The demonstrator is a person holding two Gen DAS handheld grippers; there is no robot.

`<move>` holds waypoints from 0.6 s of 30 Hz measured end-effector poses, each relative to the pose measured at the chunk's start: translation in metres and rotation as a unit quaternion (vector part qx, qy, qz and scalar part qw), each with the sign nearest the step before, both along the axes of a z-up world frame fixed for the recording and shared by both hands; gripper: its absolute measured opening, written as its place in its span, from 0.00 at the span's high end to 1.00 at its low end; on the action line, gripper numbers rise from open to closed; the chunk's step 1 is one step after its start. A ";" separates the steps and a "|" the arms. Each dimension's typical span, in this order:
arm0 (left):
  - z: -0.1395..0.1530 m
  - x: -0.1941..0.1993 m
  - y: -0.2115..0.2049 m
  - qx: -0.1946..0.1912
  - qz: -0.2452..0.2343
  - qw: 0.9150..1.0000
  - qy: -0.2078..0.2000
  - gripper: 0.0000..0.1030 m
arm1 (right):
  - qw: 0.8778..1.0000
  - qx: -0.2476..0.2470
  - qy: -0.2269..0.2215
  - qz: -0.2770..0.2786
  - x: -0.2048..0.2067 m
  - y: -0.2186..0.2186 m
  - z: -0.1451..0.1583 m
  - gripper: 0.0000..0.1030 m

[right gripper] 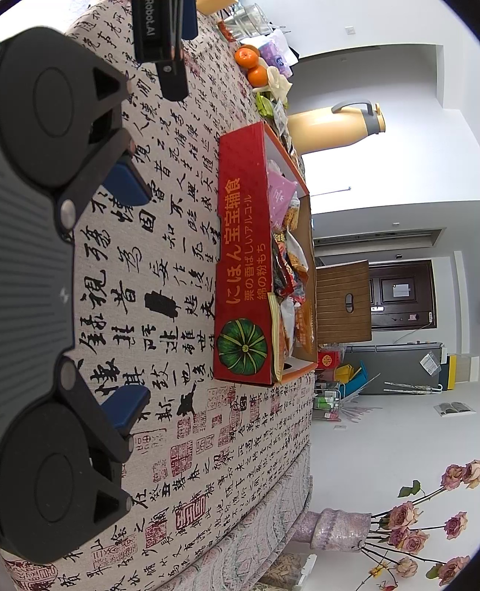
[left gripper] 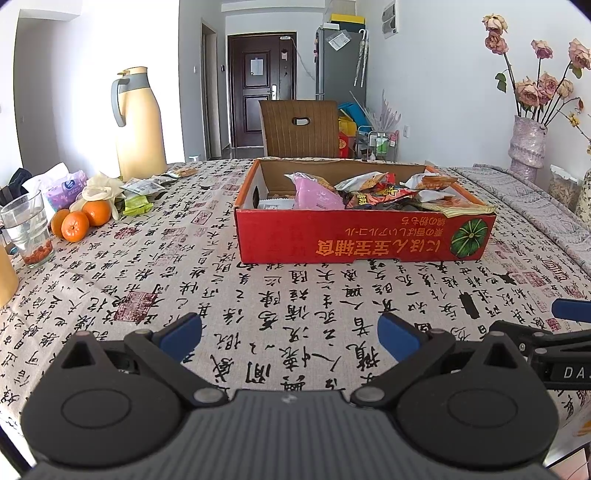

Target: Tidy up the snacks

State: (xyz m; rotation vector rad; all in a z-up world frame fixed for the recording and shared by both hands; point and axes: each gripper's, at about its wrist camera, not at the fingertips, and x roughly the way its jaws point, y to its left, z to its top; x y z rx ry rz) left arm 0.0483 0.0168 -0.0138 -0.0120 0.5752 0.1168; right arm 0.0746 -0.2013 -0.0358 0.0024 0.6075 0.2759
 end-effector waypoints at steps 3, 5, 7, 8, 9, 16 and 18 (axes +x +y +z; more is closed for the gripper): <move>0.000 0.000 0.000 0.000 -0.001 1.000 0.000 0.00 | 1.000 0.000 0.000 0.000 0.000 0.000 0.000 0.00; 0.001 0.000 0.000 0.000 -0.001 1.000 0.001 0.00 | 1.000 0.000 0.000 0.000 0.000 0.000 0.000 0.00; 0.001 0.001 0.000 0.000 -0.002 1.000 0.001 0.00 | 1.000 0.000 0.000 0.000 0.000 0.000 0.000 0.00; 0.001 0.001 0.000 0.000 -0.003 1.000 0.001 0.00 | 1.000 0.000 0.000 0.000 0.000 0.000 0.000 0.00; 0.001 0.001 0.000 0.000 -0.002 1.000 0.001 0.00 | 1.000 0.000 0.000 0.000 0.000 0.000 0.000 0.00; 0.000 0.002 0.000 -0.002 -0.001 1.000 0.001 0.00 | 1.000 0.000 0.001 0.000 0.000 0.000 0.000 0.00; 0.000 0.001 0.000 -0.003 -0.002 1.000 0.001 0.00 | 1.000 0.000 0.001 0.000 -0.001 0.000 -0.001 0.00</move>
